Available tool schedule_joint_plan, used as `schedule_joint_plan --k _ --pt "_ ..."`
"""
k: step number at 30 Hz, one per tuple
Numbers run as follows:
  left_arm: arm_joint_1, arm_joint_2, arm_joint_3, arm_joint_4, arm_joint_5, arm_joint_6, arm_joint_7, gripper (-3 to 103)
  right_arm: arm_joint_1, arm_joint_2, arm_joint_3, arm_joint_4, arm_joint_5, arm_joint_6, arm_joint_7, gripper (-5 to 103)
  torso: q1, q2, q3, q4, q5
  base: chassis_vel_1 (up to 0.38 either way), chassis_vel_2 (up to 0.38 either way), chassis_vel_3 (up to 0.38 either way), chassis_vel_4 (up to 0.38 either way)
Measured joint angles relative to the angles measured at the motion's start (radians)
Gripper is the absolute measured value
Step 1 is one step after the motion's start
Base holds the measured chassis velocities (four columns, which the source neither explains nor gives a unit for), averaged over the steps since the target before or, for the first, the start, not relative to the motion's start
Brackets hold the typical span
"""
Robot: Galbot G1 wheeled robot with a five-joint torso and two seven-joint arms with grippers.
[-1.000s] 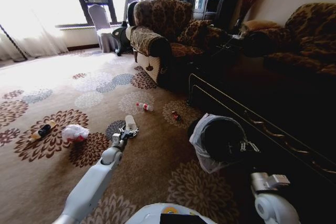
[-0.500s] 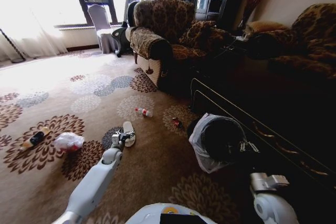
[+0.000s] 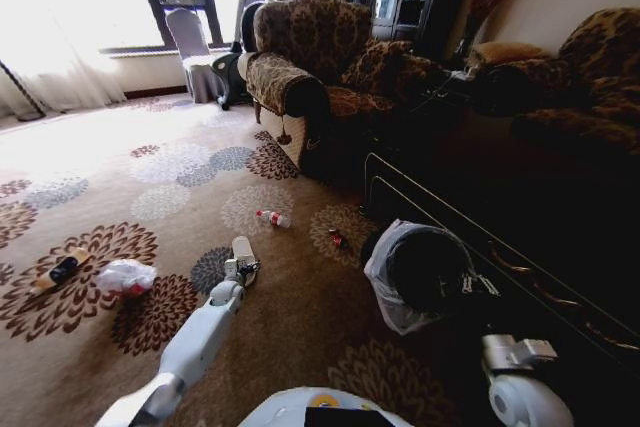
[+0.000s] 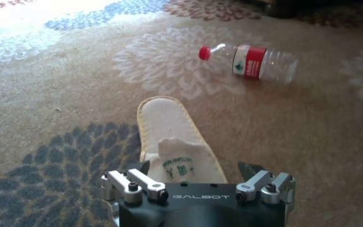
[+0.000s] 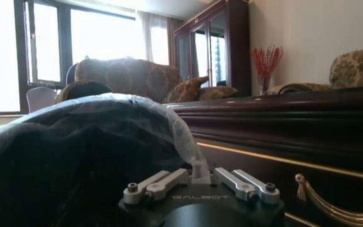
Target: Pick up the trash from the ground and place it into the trash bin.
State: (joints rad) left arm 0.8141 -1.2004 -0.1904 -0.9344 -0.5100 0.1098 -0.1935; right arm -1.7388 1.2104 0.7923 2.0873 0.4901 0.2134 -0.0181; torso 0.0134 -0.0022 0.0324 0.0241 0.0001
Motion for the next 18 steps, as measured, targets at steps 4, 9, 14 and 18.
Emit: schedule_joint_plan --k 4,9,14,18 --pt "-0.035 -0.018 0.008 0.078 0.014 -0.018 0.030 96 0.007 -0.003 -0.003 -0.005 0.001 0.000 0.000 0 0.000 0.000 0.000 0.0003 0.0002 0.000 0.000 0.000 0.000" --pt "-0.060 -0.045 0.001 0.136 0.016 -0.037 0.088 86 0.011 -0.004 -0.008 -0.006 0.001 0.000 0.000 0 0.000 0.000 0.000 0.0000 0.0000 0.000 0.000 0.000 0.000" --pt "-0.063 -0.056 -0.009 0.143 0.013 -0.037 0.087 74 0.012 -0.009 -0.004 -0.011 0.004 -0.001 0.000 0 0.000 0.000 0.000 0.0000 0.0000 0.000 0.000 0.000 0.000" --pt "-0.052 -0.053 -0.019 0.122 -0.001 -0.033 0.078 61 0.026 -0.014 -0.003 -0.017 0.009 -0.003 0.000 0 0.000 0.000 0.000 0.0001 0.0000 0.000 0.000 0.000 0.000"
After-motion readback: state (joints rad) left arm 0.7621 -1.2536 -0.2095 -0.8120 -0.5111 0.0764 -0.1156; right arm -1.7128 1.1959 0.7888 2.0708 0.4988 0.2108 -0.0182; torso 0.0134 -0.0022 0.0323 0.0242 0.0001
